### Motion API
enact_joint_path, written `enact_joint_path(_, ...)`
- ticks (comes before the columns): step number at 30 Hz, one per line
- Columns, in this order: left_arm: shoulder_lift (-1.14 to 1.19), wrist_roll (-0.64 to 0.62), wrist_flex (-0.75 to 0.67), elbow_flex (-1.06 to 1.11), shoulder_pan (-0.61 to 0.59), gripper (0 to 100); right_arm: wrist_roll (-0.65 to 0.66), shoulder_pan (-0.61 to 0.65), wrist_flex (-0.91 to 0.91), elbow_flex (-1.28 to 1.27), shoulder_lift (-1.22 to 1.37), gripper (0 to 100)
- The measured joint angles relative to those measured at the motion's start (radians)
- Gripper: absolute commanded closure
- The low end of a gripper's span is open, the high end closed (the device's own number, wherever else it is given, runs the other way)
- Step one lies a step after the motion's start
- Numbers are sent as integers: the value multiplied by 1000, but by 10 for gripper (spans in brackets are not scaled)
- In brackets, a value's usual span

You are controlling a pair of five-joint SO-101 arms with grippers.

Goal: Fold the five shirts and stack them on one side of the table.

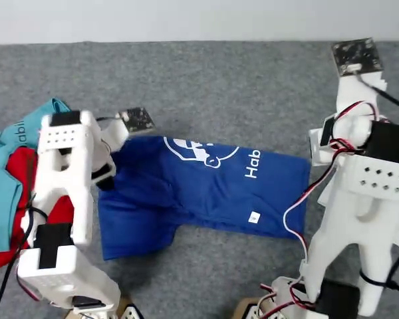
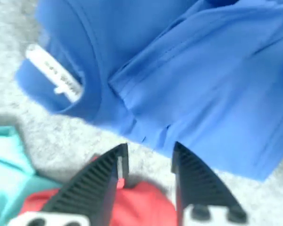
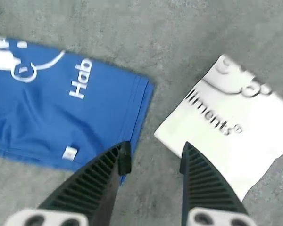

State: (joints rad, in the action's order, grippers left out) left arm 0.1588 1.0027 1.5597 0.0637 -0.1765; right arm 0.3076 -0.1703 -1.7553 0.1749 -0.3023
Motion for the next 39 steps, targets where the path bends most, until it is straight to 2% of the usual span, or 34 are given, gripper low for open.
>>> enact_joint_path(3, 0, 0, 106, -110, 0, 993, 0, 40, 0, -92, 0, 829)
enact_joint_path(6, 0, -54, 158, -192, 0, 994, 0, 75, 17, -193, 0, 830)
enact_joint_path(9, 0, -190, 164, -258, -15, 994, 0, 81, 94, -295, 0, 856)
enact_joint_path(14, -11, -463, 164, -348, -68, 994, 0, 78, 272, -428, 43, 976)
enact_joint_path(17, -71, -577, 164, -350, -78, 994, 0, 80, 370, -434, 141, 980)
enact_joint_path(24, -253, -621, 167, -305, -68, 994, 38, 77, 519, -324, 482, 983)
enact_joint_path(30, -313, -621, 169, -305, -68, 994, 97, 64, 526, -86, 779, 983)
enact_joint_path(39, -315, -621, 169, -305, -68, 994, 100, 46, 479, 236, 997, 983)
